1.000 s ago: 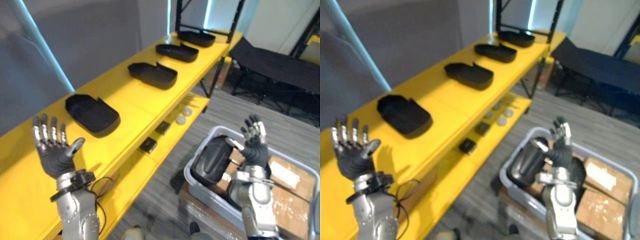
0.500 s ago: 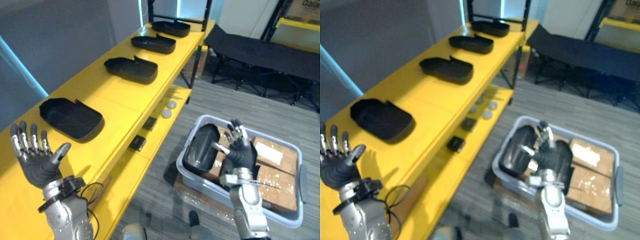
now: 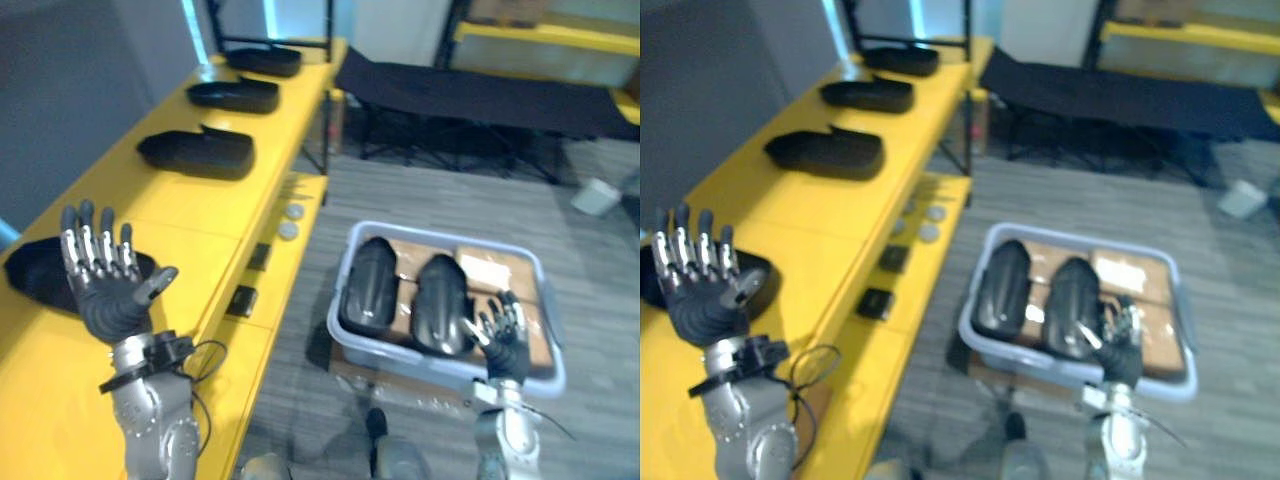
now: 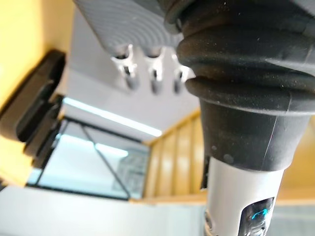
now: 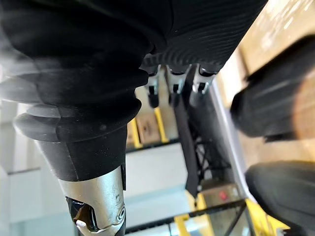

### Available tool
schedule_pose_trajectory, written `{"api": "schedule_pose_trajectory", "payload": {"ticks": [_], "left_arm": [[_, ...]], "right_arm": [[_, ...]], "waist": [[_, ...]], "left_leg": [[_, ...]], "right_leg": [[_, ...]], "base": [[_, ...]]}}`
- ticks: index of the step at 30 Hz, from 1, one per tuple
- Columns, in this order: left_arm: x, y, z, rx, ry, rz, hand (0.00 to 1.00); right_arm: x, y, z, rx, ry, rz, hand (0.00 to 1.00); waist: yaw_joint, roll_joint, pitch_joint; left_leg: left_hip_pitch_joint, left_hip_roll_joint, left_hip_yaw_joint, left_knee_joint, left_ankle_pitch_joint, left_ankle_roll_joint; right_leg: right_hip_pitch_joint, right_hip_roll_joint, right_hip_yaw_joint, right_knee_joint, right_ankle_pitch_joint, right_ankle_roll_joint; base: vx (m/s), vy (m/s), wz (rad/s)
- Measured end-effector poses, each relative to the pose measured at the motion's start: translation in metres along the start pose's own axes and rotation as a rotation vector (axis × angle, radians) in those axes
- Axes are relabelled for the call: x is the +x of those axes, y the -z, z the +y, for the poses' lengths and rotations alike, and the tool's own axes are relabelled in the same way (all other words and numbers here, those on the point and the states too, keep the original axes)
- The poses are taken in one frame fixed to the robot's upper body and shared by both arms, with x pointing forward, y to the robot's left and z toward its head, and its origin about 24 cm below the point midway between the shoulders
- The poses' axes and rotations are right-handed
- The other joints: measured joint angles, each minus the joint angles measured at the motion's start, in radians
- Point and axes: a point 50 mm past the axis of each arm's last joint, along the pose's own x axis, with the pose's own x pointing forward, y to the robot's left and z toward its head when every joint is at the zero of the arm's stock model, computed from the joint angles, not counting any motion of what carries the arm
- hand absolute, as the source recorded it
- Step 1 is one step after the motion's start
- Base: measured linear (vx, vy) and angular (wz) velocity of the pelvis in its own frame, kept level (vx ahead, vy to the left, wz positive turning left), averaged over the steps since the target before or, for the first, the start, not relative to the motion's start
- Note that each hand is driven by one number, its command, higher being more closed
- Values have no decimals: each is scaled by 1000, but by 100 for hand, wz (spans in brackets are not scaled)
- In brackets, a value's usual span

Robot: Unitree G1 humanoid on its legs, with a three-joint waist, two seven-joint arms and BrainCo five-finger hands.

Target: Walk over and take plastic housings, then place them on the shelf

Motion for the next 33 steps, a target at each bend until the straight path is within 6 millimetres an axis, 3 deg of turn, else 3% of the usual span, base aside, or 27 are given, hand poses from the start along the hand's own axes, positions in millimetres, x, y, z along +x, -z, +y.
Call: {"api": "schedule_pose_trajectory", "payload": {"ticks": [2,4,5,6,7,8,9,10,11,12,13,15,16,20,25,28,30,33], "left_arm": [[-3,1,3,5,-6,27,0],[-9,5,11,8,-32,80,0],[-15,8,15,15,-50,121,0],[-20,10,19,28,-66,157,0],[-23,14,20,30,-73,183,0],[-30,21,20,25,-76,238,0],[-32,23,19,22,-75,253,0],[-34,25,16,12,-65,264,0],[-34,25,15,-2,-62,263,0],[-34,25,15,-10,-64,260,0],[-34,25,14,-23,-63,250,0],[-34,28,4,-70,-30,243,0],[-37,33,-7,-115,1,261,0],[-47,53,-34,-63,168,361,0],[-70,88,-35,65,292,600,0],[-81,102,-45,107,386,693,0],[-81,107,-55,97,435,714,0],[-80,108,-65,82,475,706,0]], "right_arm": [[0,1,1,-5,10,3,0],[-1,3,5,1,3,16,0],[-2,5,10,7,-8,30,0],[-4,9,14,10,-24,53,0],[-4,10,14,7,-28,63,0],[-4,12,14,0,-35,75,0],[-5,13,13,-5,-33,84,0],[-8,16,11,-10,-25,109,0],[-11,20,10,-15,-26,134,0],[-13,22,9,-19,-25,146,0],[-13,21,7,-44,-26,142,0],[-2,12,3,-97,-34,94,0],[13,0,2,-132,-35,32,0],[40,-21,-9,-160,43,-75,0],[73,-26,-29,-219,146,-69,0],[116,-37,-40,-229,218,-47,0],[152,-67,-35,-221,249,-103,0],[186,-111,-32,-223,280,-175,0]], "waist": [[5,-2,-2],[9,-14,-10],[31,-24,-16],[39,-43,-25],[39,-31,-29],[35,-3,-41],[29,5,-46],[26,11,-47],[29,8,-46],[29,6,-47],[26,-10,-53],[27,21,-16],[26,40,23],[-6,49,72],[-10,42,78],[6,47,91],[18,63,123],[42,90,155]], "left_leg": [[-12,1,2,-35,35,-4],[-34,5,18,-66,72,-15],[-37,11,42,-85,91,-34],[-42,19,58,-88,109,-62],[-43,26,57,-98,122,-76],[-35,49,61,-146,157,-93],[-29,62,62,-164,172,-99],[-13,75,68,-182,191,-109],[-8,85,81,-179,197,-117],[-13,85,83,-177,199,-121],[-38,89,84,-169,204,-129],[-79,112,71,-158,208,-133],[-96,108,35,-164,209,-135],[-85,75,26,-184,215,-145],[-83,20,4,-185,199,-140],[-112,-23,-64,-179,197,-139],[-149,-45,-107,-157,198,-134],[-197,-55,-151,-144,211,-122]], "right_leg": [[36,-53,-17,68,-45,-24],[60,-107,-24,77,-49,-36],[68,-150,-47,58,-24,-56],[83,-163,-62,15,54,-65],[81,-145,-82,9,50,-64],[65,-126,-101,11,50,-63],[59,-117,-101,16,44,-53],[56,-109,-103,29,18,-16],[58,-108,-115,23,-30,29],[66,-106,-128,5,-57,50],[67,-93,-145,-35,-94,85],[56,-59,-153,-108,-101,95],[33,-48,-137,-149,-101,95],[19,-60,-98,-191,-95,100],[21,-96,-63,-256,-38,123],[28,-125,-69,-308,9,140],[34,-143,-92,-335,38,148],[29,-148,-129,-345,53,148]], "base": [[-85,-31,-11],[-72,-138,-27],[-43,-255,-61],[-50,-315,-60],[-16,-262,-42],[0,-176,-22],[5,-221,-22],[-3,-230,-21],[-6,-242,-21],[-8,-249,-30],[-20,-256,-39],[-73,-261,-56],[-105,-150,-64],[-111,-23,-40],[-79,98,-16],[-76,104,15],[-92,84,30],[-104,42,37]]}}
